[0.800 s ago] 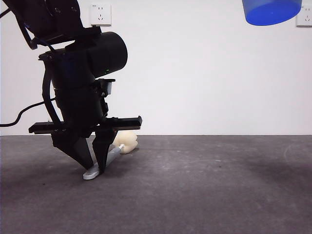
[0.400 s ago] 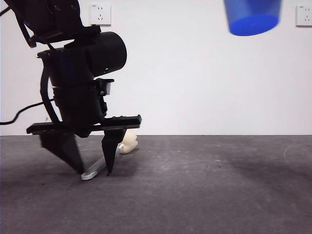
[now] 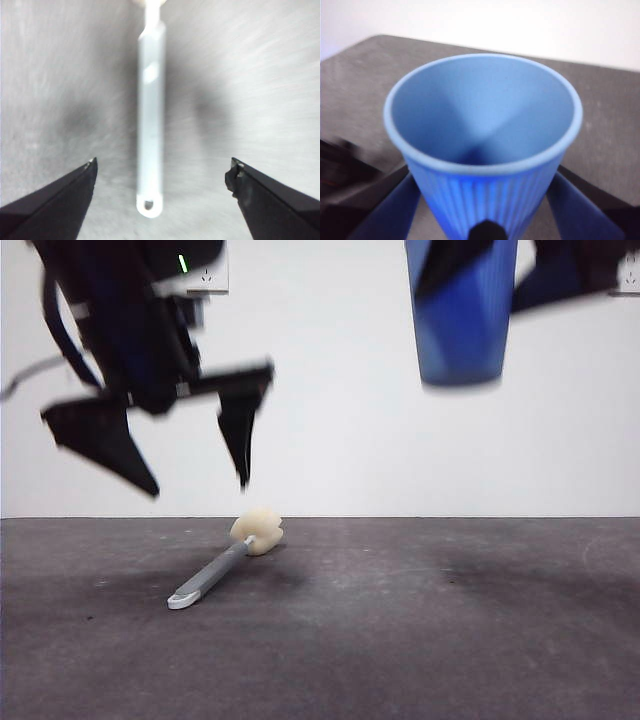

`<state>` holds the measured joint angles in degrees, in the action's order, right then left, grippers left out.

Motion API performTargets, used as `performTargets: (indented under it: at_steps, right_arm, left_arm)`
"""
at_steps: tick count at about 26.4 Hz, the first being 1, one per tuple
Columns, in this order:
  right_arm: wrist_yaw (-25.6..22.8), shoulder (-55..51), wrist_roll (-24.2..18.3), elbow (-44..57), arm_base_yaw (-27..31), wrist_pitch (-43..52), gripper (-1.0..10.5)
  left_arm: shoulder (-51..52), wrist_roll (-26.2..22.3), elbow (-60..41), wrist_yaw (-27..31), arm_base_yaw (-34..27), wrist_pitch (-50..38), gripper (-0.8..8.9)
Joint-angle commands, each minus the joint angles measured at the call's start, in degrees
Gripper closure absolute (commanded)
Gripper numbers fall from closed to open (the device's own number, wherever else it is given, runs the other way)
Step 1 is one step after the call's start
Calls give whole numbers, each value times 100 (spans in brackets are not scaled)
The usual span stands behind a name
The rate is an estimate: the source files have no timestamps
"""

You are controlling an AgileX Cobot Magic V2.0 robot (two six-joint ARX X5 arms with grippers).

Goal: Pick up the cup brush,pick up the cup,insert the brush into the cup,clean the cup,put the cup brush back,put the cup back to the fixed position on the table

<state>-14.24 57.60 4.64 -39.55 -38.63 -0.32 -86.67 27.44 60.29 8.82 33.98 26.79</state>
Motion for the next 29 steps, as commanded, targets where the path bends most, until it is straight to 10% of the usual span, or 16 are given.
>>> performTargets:
  at_steps: [1, 24, 29]
  right_arm:
    - [372, 358, -42, 391, 354, 610, 964]
    - [1438, 4011, -581, 673, 1467, 4081, 962]
    - [1432, 4022, -498, 673, 1453, 3742, 616]
  left_arm:
    - [538, -337, -26, -186, 48, 133, 373]
    - [3316, -868, -26, -446, 254, 1386, 373]
    - [3316, -874, -26, -444, 254, 1401, 373]
